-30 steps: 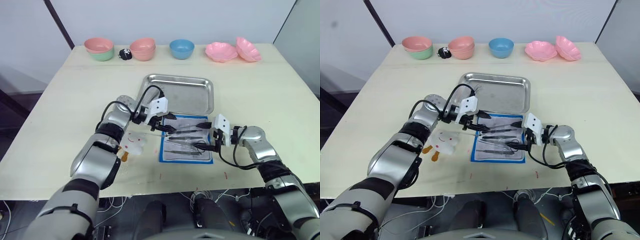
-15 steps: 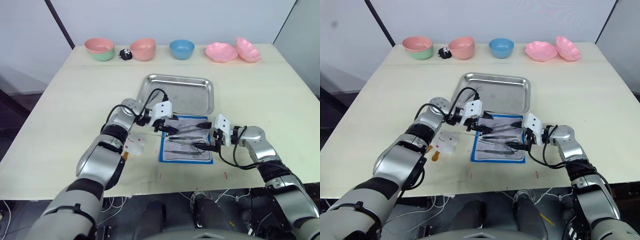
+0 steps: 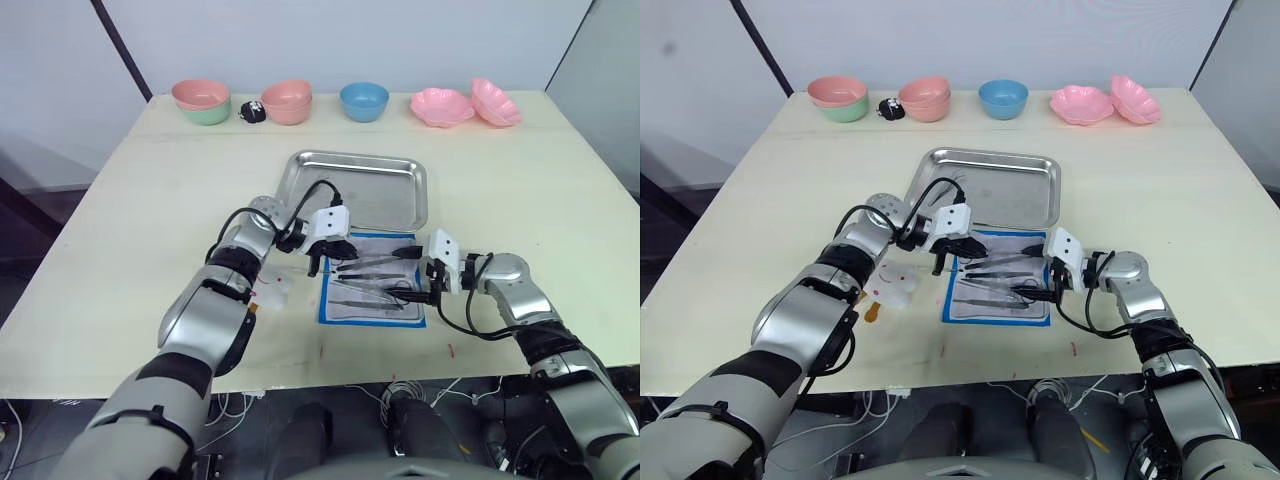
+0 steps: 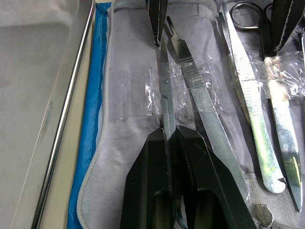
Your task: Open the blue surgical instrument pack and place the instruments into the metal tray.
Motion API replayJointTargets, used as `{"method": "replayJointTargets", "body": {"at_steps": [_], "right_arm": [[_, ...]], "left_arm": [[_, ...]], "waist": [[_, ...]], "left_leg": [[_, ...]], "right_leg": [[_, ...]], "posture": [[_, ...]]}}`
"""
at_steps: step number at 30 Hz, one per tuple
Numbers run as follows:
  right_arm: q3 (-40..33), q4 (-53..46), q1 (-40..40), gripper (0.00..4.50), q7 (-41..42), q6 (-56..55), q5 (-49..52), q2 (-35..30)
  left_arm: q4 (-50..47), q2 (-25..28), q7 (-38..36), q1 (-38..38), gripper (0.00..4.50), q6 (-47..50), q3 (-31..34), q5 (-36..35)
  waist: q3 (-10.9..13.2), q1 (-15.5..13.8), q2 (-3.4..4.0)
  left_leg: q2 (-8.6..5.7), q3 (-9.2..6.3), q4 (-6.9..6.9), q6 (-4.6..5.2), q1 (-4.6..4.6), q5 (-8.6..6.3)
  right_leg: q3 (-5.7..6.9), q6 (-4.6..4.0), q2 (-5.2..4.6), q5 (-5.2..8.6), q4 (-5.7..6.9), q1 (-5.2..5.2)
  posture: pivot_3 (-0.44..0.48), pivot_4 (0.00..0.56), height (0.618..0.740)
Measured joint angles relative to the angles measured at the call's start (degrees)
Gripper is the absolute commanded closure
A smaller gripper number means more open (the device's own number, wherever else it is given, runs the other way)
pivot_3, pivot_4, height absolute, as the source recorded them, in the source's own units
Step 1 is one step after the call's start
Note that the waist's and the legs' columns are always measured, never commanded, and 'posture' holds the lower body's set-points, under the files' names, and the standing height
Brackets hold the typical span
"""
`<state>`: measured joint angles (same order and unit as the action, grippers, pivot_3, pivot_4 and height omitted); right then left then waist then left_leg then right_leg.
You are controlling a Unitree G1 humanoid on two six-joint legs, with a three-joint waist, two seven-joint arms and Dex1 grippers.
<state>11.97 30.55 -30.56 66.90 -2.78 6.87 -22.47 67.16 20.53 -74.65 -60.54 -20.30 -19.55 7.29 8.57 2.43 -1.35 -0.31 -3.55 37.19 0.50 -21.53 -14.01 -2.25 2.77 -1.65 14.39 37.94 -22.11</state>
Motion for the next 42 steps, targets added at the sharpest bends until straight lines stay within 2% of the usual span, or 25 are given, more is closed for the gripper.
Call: {"method": "replayJointTargets", "body": {"at_steps": [16,42], "right_arm": [[0.0,-0.11,0.01,0.0,-0.05,0.17,0.0,0.0],[0.03,-0.71,0.1,0.0,-0.07,0.68,0.02,0.22]], "left_arm": [[-0.02,-0.42,-0.73,-2.21,4.44,1.81,-1.05,3.07],[-0.84,-0.77,-6.91,-6.8,4.44,11.54,-1.41,6.21]], "waist": [[0.0,0.0,0.0],[0.06,0.24,0.01]], "left_leg": [[0.0,-0.01,0.0,0.0,-0.01,0.0],[0.02,0.0,-0.02,0.0,-0.11,0.0]], "right_leg": [[0.01,0.02,0.0,0.01,0.0,0.0],[-0.01,0.03,0.04,0.02,-0.01,-0.12]], "posture": [[0.0,0.15,0.74],[0.0,0.15,0.74]]}}
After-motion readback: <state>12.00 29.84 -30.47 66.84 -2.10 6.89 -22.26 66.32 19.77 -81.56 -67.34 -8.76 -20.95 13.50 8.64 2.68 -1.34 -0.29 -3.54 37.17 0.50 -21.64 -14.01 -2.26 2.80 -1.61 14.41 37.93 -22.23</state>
